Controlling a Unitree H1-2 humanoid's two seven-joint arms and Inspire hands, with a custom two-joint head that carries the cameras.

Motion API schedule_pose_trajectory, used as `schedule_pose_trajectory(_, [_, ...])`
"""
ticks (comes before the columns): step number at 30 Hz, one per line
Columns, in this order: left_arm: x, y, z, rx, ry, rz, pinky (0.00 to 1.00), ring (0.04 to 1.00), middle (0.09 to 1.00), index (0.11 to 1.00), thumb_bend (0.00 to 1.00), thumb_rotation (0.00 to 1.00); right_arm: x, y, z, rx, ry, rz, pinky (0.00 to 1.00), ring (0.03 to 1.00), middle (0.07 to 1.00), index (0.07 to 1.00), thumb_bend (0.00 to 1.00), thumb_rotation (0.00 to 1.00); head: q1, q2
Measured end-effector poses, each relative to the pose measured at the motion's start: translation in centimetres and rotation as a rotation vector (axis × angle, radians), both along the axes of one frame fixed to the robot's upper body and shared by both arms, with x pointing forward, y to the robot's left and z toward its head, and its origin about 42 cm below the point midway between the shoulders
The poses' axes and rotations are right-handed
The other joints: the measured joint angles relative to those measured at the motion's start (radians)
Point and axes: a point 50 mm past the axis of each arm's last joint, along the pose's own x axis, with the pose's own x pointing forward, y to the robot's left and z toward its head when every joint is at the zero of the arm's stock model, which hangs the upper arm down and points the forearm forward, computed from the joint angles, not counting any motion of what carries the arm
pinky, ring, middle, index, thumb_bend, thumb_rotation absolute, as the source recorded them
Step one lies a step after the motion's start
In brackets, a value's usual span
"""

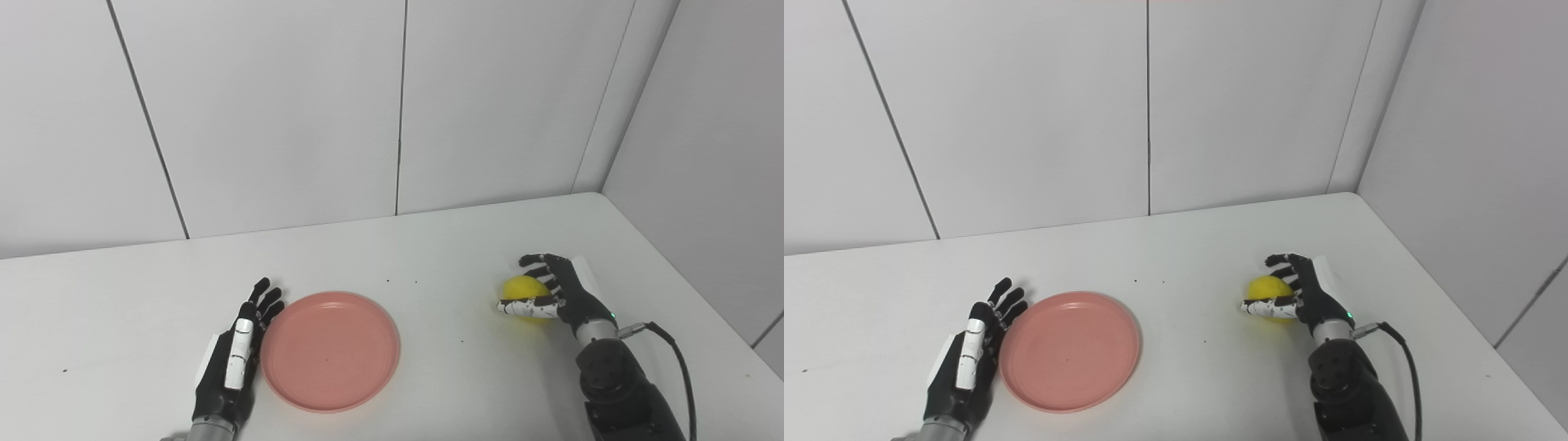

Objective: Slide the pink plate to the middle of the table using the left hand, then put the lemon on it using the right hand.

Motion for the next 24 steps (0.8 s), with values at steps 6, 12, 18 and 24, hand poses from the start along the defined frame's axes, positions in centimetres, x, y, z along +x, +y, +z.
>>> schedule_pose_trajectory(6, [0.0, 0.1, 0.0, 0.002, -0.001, -0.001, 0.91, 0.931, 0.936, 0.934, 0.71, 1.0, 0.2, 0.4, -0.3, -0.012, -0.023, -0.01, 0.26, 0.449, 0.466, 0.509, 0.52, 0.0, 0.003, -0.002])
schedule_pose_trajectory(12, [0.0, 0.0, 0.0, 0.002, -0.001, -0.002, 0.91, 0.93, 0.934, 0.931, 0.71, 1.0, 0.2, 0.7, -0.4, -0.019, -0.042, -0.028, 0.27, 0.416, 0.475, 0.51, 0.51, 0.0, 0.005, -0.002])
schedule_pose_trajectory(18, [-0.1, -0.1, 0.0, 0.007, -0.003, 0.0, 0.91, 0.927, 0.933, 0.931, 0.72, 1.0, -0.1, 1.0, -0.9, -0.004, -0.111, -0.04, 0.15, 0.414, 0.445, 0.494, 0.51, 0.0, 0.024, -0.002])
schedule_pose_trajectory(24, [-0.2, -0.4, 0.0, 0.002, -0.001, 0.002, 0.92, 0.934, 0.94, 0.938, 0.72, 1.0, -0.5, 1.9, 0.1, -0.001, -0.226, -0.001, 0.1, 0.431, 0.476, 0.483, 0.52, 0.0, 0.063, -0.002])
